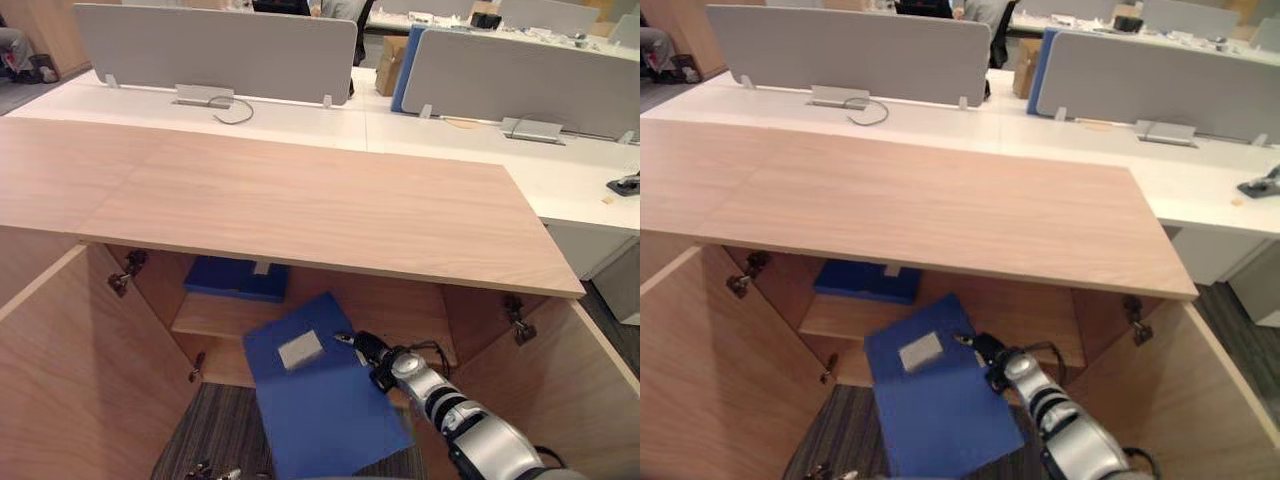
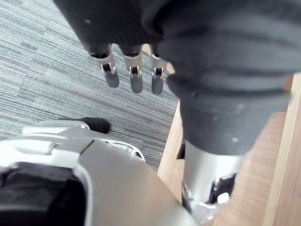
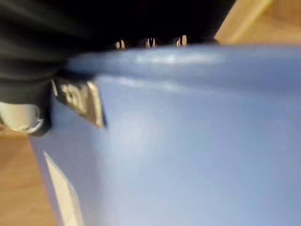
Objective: Walk over to the cabinet, pick up the folder, carry it to the office cabinet, place the folder inside the office cabinet, then close the office cabinet door
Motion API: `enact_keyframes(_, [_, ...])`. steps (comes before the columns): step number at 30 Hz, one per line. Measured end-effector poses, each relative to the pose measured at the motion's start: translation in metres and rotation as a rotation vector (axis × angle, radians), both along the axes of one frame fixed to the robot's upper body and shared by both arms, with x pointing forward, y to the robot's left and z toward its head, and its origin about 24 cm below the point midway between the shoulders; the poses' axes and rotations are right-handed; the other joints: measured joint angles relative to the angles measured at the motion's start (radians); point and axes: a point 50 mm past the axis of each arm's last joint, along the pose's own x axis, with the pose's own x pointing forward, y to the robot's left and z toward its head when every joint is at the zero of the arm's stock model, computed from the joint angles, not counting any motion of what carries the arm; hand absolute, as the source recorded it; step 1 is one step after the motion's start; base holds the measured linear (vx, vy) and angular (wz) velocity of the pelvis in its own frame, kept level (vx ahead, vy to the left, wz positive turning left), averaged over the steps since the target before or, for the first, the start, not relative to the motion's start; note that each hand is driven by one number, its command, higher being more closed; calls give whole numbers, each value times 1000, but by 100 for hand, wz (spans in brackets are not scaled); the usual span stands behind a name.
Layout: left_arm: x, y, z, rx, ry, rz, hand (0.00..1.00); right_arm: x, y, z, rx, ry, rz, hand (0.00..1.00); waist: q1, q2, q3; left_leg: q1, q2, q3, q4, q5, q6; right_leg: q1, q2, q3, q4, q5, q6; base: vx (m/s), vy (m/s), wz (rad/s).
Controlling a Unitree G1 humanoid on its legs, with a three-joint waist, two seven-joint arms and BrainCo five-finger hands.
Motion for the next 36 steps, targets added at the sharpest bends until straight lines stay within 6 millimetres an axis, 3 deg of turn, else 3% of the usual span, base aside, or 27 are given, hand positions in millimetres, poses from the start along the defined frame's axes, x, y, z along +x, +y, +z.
enact_keyframes(3, [5, -1, 1, -29, -37, 86, 0, 13, -14, 9, 178, 13, -248, 100, 9, 33, 69, -93, 55, -16, 190, -83, -2, -24, 31, -6, 47, 0, -6, -94, -43, -3])
enact_keyframes(5, [10, 0, 1, -69, -50, 185, 0, 39, -25, 34, 483, -36, -542, 100, 3, 77, 155, -197, 99, -47, 348, -134, 7, -133, 23, -8, 234, -77, -15, -155, -10, 2])
enact_keyframes(7, [16, 4, 3, -83, -85, 261, 0, 60, -32, 61, 707, -108, -695, 100, 0, 84, 209, -276, 100, -52, 451, -166, 10, -256, -23, -20, 436, -163, -14, -213, -51, 14])
enact_keyframes(10, [17, 7, 4, -107, -114, 370, 0, 85, -27, 105, 1065, -228, -802, 100, -2, 85, 237, -435, 106, -76, 637, -235, 8, -440, -86, -31, 701, -293, -30, -218, -120, 11])
enact_keyframes(13, [21, 5, 6, -124, -156, 426, 0, 99, -26, 134, 1190, -303, -807, 100, 0, 85, 243, -509, 106, -77, 693, -252, 14, -527, -114, -32, 788, -322, -40, -122, -71, 1])
enact_keyframes(15, [25, 3, 7, -141, -187, 466, 0, 112, -30, 167, 1276, -395, -815, 100, 2, 84, 244, -591, 107, -78, 741, -254, 13, -615, -138, -32, 862, -339, -48, -62, -19, -1])
enact_keyframes(22, [32, -5, 8, -191, -236, 546, 0, 134, -57, 244, 1402, -590, -868, 100, 1, 87, 255, -775, 104, -105, 835, -249, 0, -793, -197, -69, 995, -364, -74, -30, 3, 10])
enact_keyframes(24, [38, -4, 9, -199, -251, 570, 0, 138, -71, 275, 1416, -652, -882, 100, 2, 94, 269, -822, 91, -123, 847, -240, -3, -827, -217, -86, 1021, -375, -80, -56, 10, 28])
enact_keyframes(28, [46, -2, 12, -198, -274, 588, 0, 142, -82, 319, 1414, -712, -882, 100, 0, 110, 280, -912, 66, -163, 874, -222, -6, -886, -247, -114, 1063, -390, -88, -58, -4, 33])
enact_keyframes(31, [54, 1, 15, -186, -276, 615, 0, 146, -76, 357, 1403, -702, -892, 100, 10, 130, 305, -974, 48, -183, 910, -216, -10, -939, -272, -117, 1119, -407, -101, -48, -15, 26])
enact_keyframes(36, [62, 10, 19, -160, -295, 701, 0, 147, -62, 386, 1349, -683, -903, 100, 16, 138, 317, -1043, 31, -198, 934, -202, -14, -1004, -293, -116, 1167, -424, -108, -29, -23, 18])
